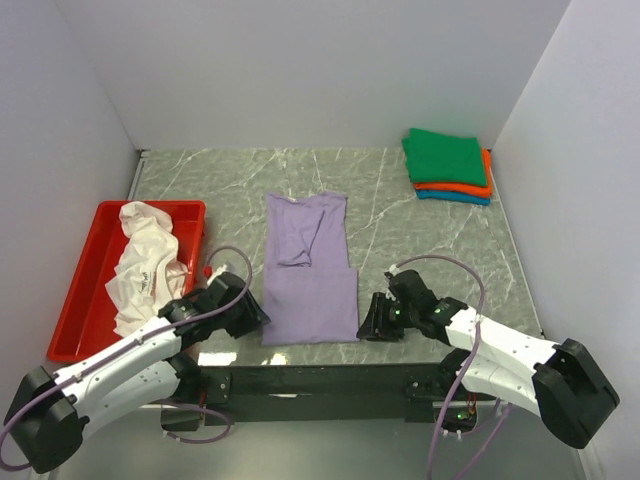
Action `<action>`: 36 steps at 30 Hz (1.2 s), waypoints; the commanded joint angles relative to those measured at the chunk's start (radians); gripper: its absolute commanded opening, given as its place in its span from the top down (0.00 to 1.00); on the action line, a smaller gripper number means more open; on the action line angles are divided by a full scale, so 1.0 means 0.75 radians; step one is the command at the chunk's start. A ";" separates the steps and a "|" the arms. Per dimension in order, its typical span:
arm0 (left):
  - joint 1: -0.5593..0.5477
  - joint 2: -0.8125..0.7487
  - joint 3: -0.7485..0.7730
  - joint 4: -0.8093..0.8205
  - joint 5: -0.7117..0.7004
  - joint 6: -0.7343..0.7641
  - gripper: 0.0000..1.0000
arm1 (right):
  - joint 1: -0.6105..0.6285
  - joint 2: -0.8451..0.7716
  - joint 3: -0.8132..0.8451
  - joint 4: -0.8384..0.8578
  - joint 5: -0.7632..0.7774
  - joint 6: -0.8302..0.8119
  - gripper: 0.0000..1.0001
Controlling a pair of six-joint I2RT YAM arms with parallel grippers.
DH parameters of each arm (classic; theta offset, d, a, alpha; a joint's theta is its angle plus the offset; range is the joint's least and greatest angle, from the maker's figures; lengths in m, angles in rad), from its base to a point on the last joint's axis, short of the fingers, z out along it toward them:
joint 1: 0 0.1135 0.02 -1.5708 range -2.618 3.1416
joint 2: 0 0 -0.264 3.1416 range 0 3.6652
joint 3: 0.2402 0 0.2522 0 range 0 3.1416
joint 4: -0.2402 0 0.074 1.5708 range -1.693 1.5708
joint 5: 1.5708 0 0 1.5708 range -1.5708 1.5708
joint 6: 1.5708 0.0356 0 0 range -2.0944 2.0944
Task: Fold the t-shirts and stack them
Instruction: Fold the tshirt
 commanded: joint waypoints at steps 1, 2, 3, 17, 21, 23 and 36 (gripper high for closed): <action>-0.062 -0.060 -0.032 -0.038 0.012 -0.139 0.56 | 0.032 -0.023 -0.012 0.053 0.025 0.061 0.58; -0.085 -0.068 -0.043 -0.050 0.016 -0.150 0.56 | 0.032 -0.025 -0.014 0.049 0.021 0.059 0.58; -0.097 -0.076 -0.047 -0.059 0.014 -0.156 0.56 | 0.034 -0.027 -0.014 0.046 0.015 0.059 0.58; -0.240 -0.095 -0.141 -0.075 -0.054 -0.297 0.63 | 0.086 0.051 -0.104 0.202 -0.020 0.155 0.58; -0.257 -0.103 -0.163 -0.055 -0.074 -0.321 0.63 | 0.090 0.069 -0.126 0.259 -0.016 0.185 0.58; -0.267 -0.105 -0.178 -0.044 -0.076 -0.328 0.65 | 0.092 0.071 -0.130 0.280 -0.007 0.202 0.59; -0.285 -0.103 -0.223 0.021 -0.099 -0.346 0.77 | 0.100 -0.002 -0.204 0.347 0.031 0.269 0.69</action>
